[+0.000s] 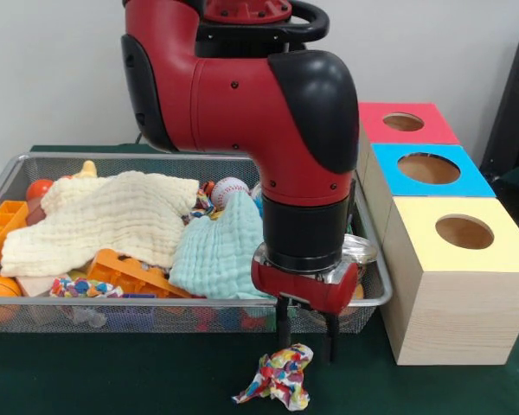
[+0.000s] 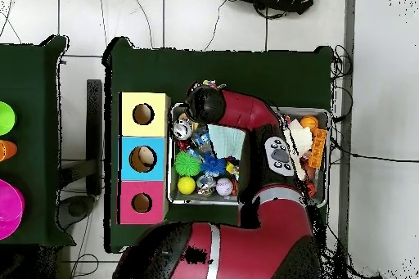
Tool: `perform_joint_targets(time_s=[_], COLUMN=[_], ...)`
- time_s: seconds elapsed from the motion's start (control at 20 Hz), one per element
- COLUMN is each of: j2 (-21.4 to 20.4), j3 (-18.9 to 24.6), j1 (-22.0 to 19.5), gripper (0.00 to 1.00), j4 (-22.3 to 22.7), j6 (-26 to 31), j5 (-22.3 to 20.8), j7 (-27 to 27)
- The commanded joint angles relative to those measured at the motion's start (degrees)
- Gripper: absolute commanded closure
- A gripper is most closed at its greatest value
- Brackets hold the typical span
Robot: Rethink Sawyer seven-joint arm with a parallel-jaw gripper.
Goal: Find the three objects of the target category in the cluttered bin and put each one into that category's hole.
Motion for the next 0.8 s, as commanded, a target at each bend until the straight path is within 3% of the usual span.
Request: perform_joint_targets(time_s=[0.05,0.7,0.75,0.8], j2=[2.73,3.83,3.88,3.84], j3=[5.64,3.28,2.92,3.02], j1=[-2.21,-0.1,0.19,0.12], gripper=[0.0,0.0,1.0,1.0], j4=[-3.39,-4.07,-4.29,-4.17], j6=[4.59,1.21,0.86,0.76], j5=[-0.54,-1.69,-1.87,-1.83], j7=[-1.95,0.7,0.87,0.88])
